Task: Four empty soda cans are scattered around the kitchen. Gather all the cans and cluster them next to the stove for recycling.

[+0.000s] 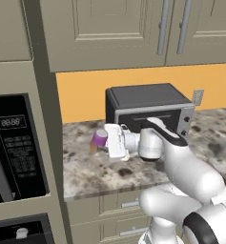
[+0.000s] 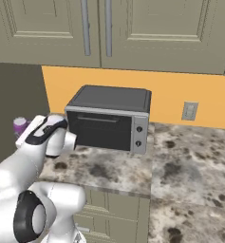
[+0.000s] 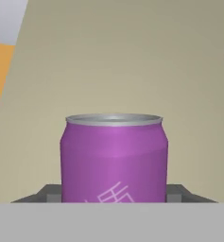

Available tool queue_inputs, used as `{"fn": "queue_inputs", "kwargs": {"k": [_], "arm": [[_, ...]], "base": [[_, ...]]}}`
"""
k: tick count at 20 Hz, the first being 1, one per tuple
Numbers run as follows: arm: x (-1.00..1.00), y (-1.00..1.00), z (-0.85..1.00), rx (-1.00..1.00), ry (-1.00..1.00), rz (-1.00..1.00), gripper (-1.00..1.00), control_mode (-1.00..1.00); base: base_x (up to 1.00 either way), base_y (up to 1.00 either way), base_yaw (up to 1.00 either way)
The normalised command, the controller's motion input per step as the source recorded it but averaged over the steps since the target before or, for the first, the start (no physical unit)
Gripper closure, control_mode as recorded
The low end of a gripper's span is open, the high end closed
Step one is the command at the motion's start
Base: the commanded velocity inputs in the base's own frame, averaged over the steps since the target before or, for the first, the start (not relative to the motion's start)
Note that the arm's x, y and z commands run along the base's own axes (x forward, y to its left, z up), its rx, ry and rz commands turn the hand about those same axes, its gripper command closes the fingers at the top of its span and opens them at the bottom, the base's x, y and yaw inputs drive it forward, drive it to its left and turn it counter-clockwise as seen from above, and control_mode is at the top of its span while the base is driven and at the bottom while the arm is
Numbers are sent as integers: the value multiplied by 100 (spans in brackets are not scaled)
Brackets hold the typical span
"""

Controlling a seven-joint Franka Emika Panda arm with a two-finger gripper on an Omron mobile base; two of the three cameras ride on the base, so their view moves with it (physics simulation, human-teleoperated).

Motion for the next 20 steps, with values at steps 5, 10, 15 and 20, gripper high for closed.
{"fn": "queue_inputs", "kwargs": {"k": [5, 10, 15, 20], "arm": [[-36, -31, 22, 0, 0, 0, 100, -100], [-23, -19, 8, -2, 0, 0, 100, -100], [-21, -13, 17, -9, 0, 1, 100, -100], [-22, -21, 12, -10, 0, 2, 100, -100]], "base": [[0, 0, 0], [0, 0, 0], [0, 0, 0], [0, 0, 0]]}}
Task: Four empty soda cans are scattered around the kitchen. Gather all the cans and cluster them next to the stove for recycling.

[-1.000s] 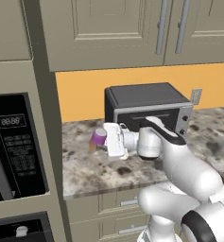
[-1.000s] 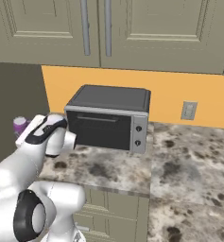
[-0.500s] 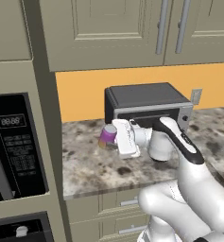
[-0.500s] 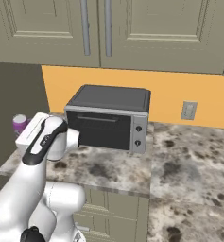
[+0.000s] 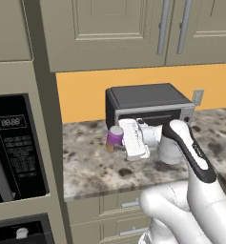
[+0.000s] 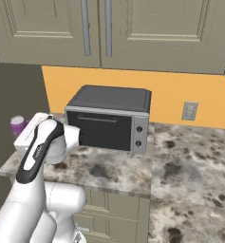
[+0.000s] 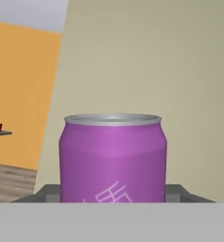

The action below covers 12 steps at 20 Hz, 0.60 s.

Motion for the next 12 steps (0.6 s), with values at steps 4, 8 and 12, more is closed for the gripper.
{"fn": "queue_inputs", "kwargs": {"k": [4, 8, 12], "arm": [[-24, -31, 4, -8, 0, 2, 100, -100], [-16, -32, 3, -7, 0, 1, 100, -100], [-9, -31, 4, -3, -3, -1, 100, -100]], "base": [[0, 0, 0], [0, 0, 0], [0, 0, 0]]}}
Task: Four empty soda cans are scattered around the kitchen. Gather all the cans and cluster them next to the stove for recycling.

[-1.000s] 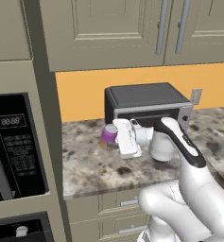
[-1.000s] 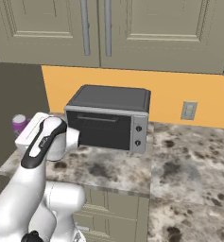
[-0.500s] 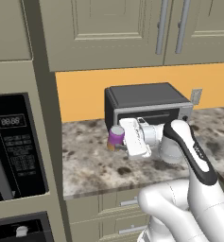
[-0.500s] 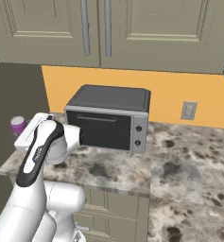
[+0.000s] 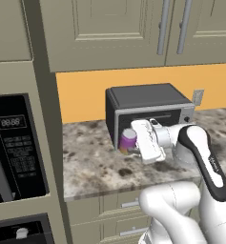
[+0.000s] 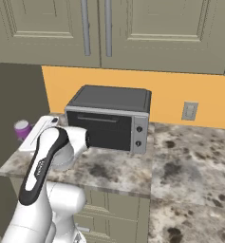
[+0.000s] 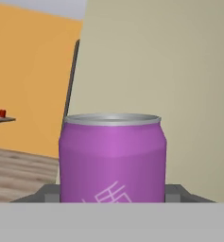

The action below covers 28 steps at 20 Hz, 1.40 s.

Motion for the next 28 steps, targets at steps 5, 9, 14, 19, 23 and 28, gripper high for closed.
{"fn": "queue_inputs", "kwargs": {"k": [5, 9, 14, 19, 23, 28], "arm": [[-1, -1, 0, 0, -2, -1, 100, 100], [0, 0, 0, 0, 0, 0, 100, 100], [0, 0, 0, 0, 0, 0, 100, 100], [0, 0, 0, 0, 0, 0, 100, 100], [0, 0, 0, 0, 0, 0, 100, 100], [0, 0, 0, 0, 0, 0, 100, 100]], "base": [[-1, 0, 0], [-30, -2, 2], [-79, -9, 1], [-84, -2, 3], [-68, 5, 9], [-37, 25, 22]]}}
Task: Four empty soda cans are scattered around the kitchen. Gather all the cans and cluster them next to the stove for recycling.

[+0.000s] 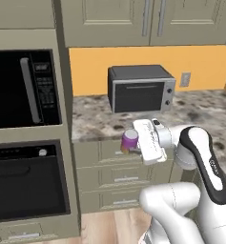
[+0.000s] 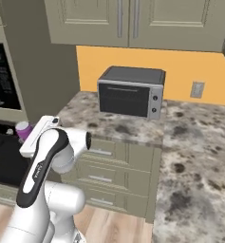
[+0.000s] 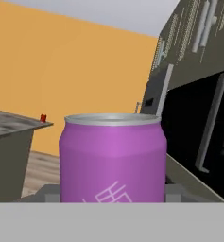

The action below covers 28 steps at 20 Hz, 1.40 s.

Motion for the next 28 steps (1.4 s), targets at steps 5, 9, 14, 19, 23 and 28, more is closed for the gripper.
{"fn": "queue_inputs", "kwargs": {"k": [5, 9, 14, 19, 23, 28], "arm": [[0, 0, 0, 0, 0, 0, 100, 100], [0, 0, 0, 0, 0, 0, 100, 100], [0, 0, 0, 0, 0, 0, 100, 100], [0, 0, 0, 0, 0, 0, 100, 100], [0, 0, 0, 0, 0, 0, 100, 100], [0, 0, 0, 0, 0, 0, 100, 100]], "base": [[-30, 33, 27], [-20, 43, 28], [-11, 53, 29], [-8, 59, 32], [-4, 56, 33], [-5, 52, 35]]}}
